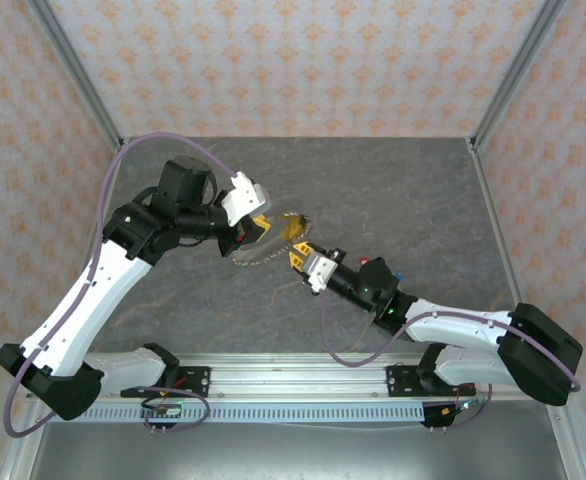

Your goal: Put the keys on the keyring

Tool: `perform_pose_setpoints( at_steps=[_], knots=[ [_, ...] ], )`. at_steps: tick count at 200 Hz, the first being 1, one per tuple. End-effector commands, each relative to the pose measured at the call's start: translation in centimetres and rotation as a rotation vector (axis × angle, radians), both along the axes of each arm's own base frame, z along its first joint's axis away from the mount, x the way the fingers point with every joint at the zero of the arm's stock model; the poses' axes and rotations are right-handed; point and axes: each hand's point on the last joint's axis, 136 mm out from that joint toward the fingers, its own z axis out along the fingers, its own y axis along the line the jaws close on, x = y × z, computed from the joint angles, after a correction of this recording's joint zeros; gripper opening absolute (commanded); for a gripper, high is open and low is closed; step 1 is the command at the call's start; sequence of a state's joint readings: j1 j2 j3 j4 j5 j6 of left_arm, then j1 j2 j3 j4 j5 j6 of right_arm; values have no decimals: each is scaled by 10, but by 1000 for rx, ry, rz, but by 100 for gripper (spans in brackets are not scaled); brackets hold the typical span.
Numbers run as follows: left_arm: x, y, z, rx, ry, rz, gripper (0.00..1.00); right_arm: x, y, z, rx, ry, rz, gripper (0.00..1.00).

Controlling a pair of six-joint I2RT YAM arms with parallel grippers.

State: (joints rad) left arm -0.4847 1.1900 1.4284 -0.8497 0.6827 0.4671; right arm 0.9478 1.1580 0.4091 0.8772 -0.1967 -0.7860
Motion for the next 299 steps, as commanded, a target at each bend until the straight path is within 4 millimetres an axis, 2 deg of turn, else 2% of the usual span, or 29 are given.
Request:
perform_pose_setpoints(
  at_steps=[1,39,73,121,175,178,185,299],
  knots=[
    [10,3,17,-10,-10,77,0,-5,-8,6,54,5,-12,18],
    [13,4,13,80,-13,120,0,-3,-18,5,103,37,-54,18],
    [16,7,12,192,-2,156,0,-5,-18,17,154,29,-35,19],
    [14,3,16,263,-3,155,0,-5,-9,30,179,13,-6,19],
    [13,-2,22,268,-8,156,0,-6,4,46,197,-21,40,19],
    [13,-2,21,271,-6,156,0,-4,7,40,183,-10,40,19],
    [13,-3,21,272,-7,154,0,-3,9,38,180,-8,42,19],
    [10,-8,25,263,-12,149,0,7,26,36,161,-8,44,21]
  ],
)
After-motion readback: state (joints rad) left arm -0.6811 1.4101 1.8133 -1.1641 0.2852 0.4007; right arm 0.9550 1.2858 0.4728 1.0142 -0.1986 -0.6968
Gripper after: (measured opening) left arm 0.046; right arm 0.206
